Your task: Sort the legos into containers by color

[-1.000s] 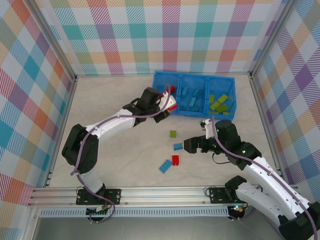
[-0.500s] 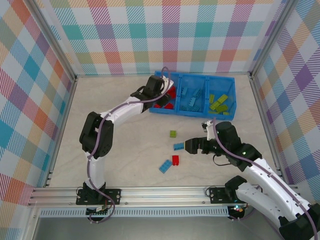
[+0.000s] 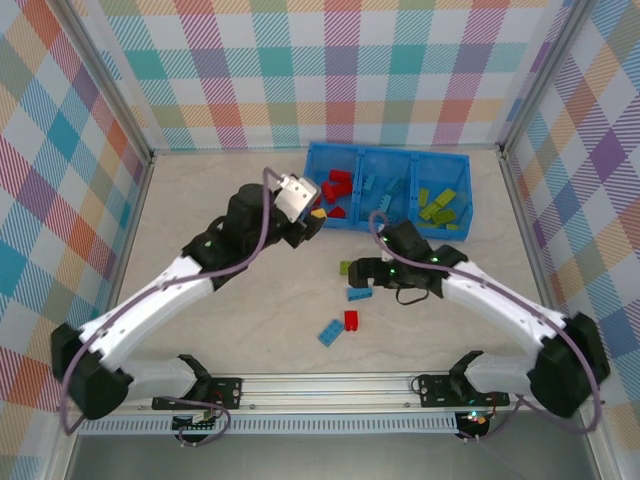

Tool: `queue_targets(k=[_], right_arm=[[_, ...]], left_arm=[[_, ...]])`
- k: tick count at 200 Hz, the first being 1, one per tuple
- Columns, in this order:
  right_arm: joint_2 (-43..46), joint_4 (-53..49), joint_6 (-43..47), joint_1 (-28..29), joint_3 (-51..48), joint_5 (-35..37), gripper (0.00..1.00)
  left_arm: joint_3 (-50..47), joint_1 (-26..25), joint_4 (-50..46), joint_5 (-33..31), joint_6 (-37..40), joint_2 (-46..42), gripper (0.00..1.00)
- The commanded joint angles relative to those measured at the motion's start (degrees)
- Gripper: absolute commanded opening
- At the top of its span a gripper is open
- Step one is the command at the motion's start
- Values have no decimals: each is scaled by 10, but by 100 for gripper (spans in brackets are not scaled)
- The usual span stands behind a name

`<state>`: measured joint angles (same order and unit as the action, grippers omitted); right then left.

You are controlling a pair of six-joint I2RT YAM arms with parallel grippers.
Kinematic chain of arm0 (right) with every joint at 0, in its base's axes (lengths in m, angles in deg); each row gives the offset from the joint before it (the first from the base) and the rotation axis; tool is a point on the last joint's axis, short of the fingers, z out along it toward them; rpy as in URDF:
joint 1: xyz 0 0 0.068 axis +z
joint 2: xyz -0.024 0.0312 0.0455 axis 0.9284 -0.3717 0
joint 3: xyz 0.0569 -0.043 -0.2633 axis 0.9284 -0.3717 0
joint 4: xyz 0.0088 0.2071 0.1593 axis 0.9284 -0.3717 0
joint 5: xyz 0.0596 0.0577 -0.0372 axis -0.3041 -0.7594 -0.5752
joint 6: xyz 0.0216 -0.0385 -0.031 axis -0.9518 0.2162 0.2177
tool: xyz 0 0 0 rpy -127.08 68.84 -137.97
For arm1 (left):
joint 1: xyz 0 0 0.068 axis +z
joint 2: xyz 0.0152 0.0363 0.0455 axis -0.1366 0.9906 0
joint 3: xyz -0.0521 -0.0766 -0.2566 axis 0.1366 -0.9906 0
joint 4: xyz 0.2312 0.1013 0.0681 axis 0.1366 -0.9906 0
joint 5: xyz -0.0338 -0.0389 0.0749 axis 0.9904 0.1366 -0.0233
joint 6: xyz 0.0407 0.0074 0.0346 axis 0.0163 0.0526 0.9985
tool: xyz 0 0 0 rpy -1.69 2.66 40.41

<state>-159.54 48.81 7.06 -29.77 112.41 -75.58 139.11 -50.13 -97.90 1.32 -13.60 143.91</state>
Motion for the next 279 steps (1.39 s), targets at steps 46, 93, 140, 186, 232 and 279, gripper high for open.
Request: queue_targets(k=[46,93,140,186,232,279], right_arm=[[-232,53,-26,32,139,69,87],[-330,34,-40,49,200,115,80],[-373,20,-34,63,214,142,58],[-369,34,-31,64,193,144,45],[-262,108,-20,63,130,139,29],[-59,214,-20,-5,19,164,25]], left_arm=[[-93,-89,-248,150,157,-162,77],[-184,-89,-225,147,189,-194,93],[-206,-89,-203,190,196,-155,100],[-217,-89,-186,196,196,-158,100],[-226,-88,-170,211,198,-175,100],[-239,-82,-127,227,175,-194,100]])
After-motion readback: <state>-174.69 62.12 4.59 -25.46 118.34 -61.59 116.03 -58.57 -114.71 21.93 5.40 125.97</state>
